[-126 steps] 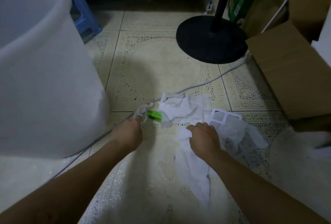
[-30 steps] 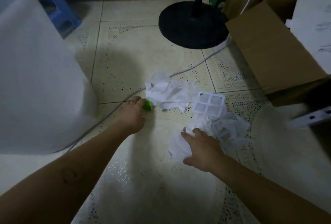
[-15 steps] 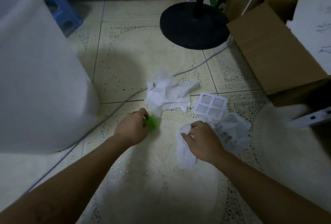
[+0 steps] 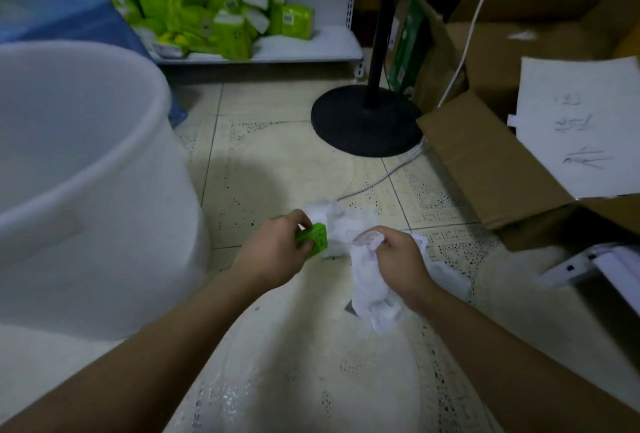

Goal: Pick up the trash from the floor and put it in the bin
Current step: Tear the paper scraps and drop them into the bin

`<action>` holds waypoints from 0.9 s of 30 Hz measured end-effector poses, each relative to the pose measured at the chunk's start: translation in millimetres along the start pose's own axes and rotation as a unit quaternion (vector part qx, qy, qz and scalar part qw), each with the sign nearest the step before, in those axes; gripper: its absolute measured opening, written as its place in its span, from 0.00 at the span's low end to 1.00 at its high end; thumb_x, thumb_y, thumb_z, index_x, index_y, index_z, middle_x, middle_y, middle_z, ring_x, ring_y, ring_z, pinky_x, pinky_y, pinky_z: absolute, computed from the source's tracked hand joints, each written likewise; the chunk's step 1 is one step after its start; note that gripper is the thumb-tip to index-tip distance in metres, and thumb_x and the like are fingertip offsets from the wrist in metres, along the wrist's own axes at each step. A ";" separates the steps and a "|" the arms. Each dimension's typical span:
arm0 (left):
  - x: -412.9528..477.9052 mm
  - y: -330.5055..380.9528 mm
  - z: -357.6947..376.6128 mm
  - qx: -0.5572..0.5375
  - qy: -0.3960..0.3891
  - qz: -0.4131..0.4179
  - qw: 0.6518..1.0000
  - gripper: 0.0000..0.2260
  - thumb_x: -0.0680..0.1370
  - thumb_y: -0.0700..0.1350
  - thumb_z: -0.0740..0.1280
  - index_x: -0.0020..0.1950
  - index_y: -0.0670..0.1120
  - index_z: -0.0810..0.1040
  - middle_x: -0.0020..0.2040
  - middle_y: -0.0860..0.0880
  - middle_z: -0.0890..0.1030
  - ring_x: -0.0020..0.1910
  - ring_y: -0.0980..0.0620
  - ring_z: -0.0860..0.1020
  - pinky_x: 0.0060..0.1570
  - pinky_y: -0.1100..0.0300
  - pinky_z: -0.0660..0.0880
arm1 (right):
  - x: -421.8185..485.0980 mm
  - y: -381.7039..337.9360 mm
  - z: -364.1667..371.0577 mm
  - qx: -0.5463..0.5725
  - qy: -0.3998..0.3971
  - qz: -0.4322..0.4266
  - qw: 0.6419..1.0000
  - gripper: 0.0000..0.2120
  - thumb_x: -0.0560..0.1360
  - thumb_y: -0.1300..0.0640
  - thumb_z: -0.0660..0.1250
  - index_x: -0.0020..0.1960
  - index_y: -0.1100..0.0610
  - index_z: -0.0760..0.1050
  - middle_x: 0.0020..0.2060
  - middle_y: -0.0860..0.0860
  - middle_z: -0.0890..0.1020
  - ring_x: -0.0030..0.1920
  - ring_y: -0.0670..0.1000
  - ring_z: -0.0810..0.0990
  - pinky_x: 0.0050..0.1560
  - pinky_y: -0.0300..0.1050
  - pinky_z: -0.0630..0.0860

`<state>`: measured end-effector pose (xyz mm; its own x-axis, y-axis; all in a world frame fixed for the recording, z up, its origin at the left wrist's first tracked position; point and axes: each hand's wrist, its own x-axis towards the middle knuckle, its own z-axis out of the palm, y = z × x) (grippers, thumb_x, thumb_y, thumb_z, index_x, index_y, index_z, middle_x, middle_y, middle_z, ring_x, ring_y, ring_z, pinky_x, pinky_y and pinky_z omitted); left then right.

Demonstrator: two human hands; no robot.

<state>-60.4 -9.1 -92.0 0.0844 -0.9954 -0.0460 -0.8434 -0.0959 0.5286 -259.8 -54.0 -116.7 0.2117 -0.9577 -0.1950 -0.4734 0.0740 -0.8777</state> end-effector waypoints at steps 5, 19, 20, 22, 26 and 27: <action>18.1 24.0 -83.8 0.035 0.076 0.053 0.995 0.11 0.76 0.51 0.65 0.58 0.54 0.74 0.50 0.49 0.81 0.40 0.50 0.78 0.41 0.53 0.77 | 15.6 -96.8 -18.0 0.228 -0.053 0.090 0.968 0.11 0.78 0.53 0.61 0.50 0.59 0.78 0.46 0.56 0.82 0.47 0.57 0.80 0.46 0.49 0.76; -9.7 -74.1 -301.7 0.097 0.180 -0.060 0.977 0.10 0.70 0.57 0.71 0.47 0.55 0.80 0.43 0.52 0.82 0.39 0.54 0.78 0.39 0.58 0.74 | 26.9 -326.3 96.2 0.123 -0.095 -0.130 0.979 0.06 0.73 0.68 0.64 0.44 0.61 0.79 0.40 0.59 0.81 0.38 0.56 0.79 0.43 0.51 0.78; -14.9 -90.4 -305.7 0.105 0.161 -0.079 0.978 0.11 0.70 0.58 0.71 0.47 0.55 0.80 0.45 0.51 0.83 0.40 0.54 0.78 0.40 0.58 0.75 | 26.4 -330.9 113.3 0.106 -0.103 -0.134 0.980 0.07 0.71 0.68 0.64 0.45 0.61 0.80 0.40 0.59 0.81 0.39 0.56 0.79 0.44 0.52 0.78; -25.5 -117.2 -308.5 0.128 0.121 -0.117 0.977 0.16 0.69 0.60 0.71 0.54 0.56 0.78 0.52 0.50 0.82 0.47 0.52 0.79 0.48 0.56 0.75 | 22.4 -333.5 140.2 0.051 -0.142 -0.141 0.978 0.13 0.69 0.67 0.66 0.51 0.60 0.81 0.46 0.58 0.81 0.43 0.54 0.78 0.47 0.49 0.76; -33.8 -139.6 -310.1 0.218 0.103 -0.120 0.963 0.30 0.69 0.61 0.71 0.68 0.54 0.70 0.67 0.48 0.74 0.63 0.47 0.72 0.61 0.51 0.71 | 11.6 -325.9 159.6 -0.145 -0.190 -0.237 0.942 0.34 0.67 0.60 0.68 0.71 0.44 0.67 0.69 0.46 0.70 0.63 0.47 0.72 0.55 0.36 0.70; -33.7 -136.7 -309.3 0.207 0.121 -0.102 0.965 0.29 0.69 0.61 0.71 0.68 0.54 0.70 0.66 0.48 0.74 0.63 0.47 0.72 0.61 0.51 0.71 | 8.7 -324.1 156.5 -0.186 -0.181 -0.265 0.929 0.34 0.67 0.59 0.67 0.71 0.44 0.66 0.71 0.46 0.68 0.67 0.47 0.69 0.59 0.35 0.67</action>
<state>216.1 39.3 99.5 0.3504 -0.9297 0.1133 -0.9317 -0.3337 0.1437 29.3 -42.8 97.5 0.7409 -0.6711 0.0275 -0.4695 -0.5467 -0.6933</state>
